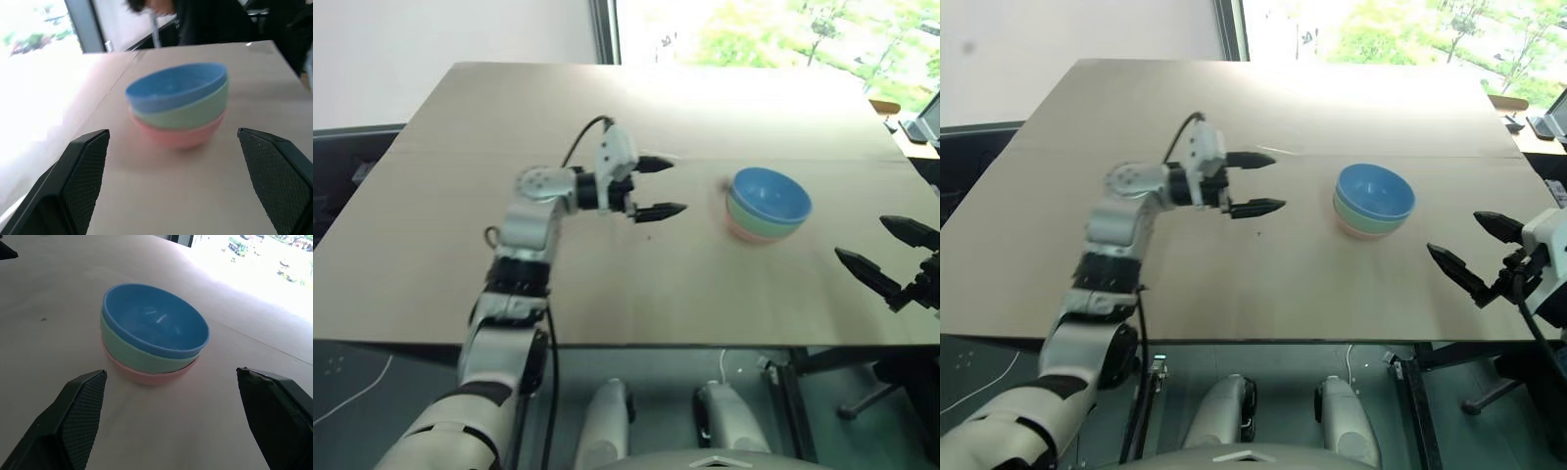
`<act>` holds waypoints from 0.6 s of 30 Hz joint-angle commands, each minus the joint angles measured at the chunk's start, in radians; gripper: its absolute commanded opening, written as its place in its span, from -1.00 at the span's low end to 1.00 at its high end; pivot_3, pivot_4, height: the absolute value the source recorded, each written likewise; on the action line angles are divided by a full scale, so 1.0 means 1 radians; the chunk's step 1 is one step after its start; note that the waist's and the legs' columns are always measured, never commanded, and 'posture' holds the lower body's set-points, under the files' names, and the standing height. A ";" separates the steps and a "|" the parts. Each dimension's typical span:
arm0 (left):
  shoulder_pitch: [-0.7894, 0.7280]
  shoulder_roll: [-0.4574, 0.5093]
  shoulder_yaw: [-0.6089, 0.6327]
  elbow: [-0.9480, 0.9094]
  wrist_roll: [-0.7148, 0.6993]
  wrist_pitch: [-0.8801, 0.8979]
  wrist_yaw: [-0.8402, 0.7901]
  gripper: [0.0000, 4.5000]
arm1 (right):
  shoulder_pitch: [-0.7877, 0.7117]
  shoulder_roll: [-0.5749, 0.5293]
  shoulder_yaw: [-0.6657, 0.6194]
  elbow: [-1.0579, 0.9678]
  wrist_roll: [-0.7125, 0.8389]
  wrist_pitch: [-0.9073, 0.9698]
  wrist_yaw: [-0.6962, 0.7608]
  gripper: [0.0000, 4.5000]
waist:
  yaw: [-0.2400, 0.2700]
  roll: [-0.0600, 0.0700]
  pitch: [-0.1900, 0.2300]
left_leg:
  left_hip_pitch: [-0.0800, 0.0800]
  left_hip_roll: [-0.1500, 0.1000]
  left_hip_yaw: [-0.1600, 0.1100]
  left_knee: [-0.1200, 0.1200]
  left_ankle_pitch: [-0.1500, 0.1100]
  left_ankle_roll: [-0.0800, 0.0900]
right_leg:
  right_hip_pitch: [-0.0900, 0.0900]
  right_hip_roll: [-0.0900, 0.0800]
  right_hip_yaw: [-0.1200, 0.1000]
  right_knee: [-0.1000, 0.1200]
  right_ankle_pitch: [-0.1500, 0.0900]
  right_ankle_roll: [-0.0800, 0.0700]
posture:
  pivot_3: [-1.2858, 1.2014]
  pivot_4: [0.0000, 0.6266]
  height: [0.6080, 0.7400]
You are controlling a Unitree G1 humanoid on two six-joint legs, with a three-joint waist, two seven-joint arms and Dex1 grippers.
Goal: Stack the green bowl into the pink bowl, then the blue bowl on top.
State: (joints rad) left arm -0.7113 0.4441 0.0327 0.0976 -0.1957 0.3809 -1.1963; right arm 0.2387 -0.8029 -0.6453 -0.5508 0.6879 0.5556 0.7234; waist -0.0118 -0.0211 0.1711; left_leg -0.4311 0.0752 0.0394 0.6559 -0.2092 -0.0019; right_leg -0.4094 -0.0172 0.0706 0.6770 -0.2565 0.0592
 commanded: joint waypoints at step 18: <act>0.402 0.446 0.283 -0.326 -0.341 0.235 -0.040 0.97 | 0.069 -0.132 -0.129 0.121 0.020 0.021 0.236 1.00 | 0.002 -0.001 -0.001 | 0.002 0.000 0.001 0.003 0.000 0.000 | 0.001 -0.001 0.000 0.000 -0.001 -0.002 | 0.03 -0.52 1.00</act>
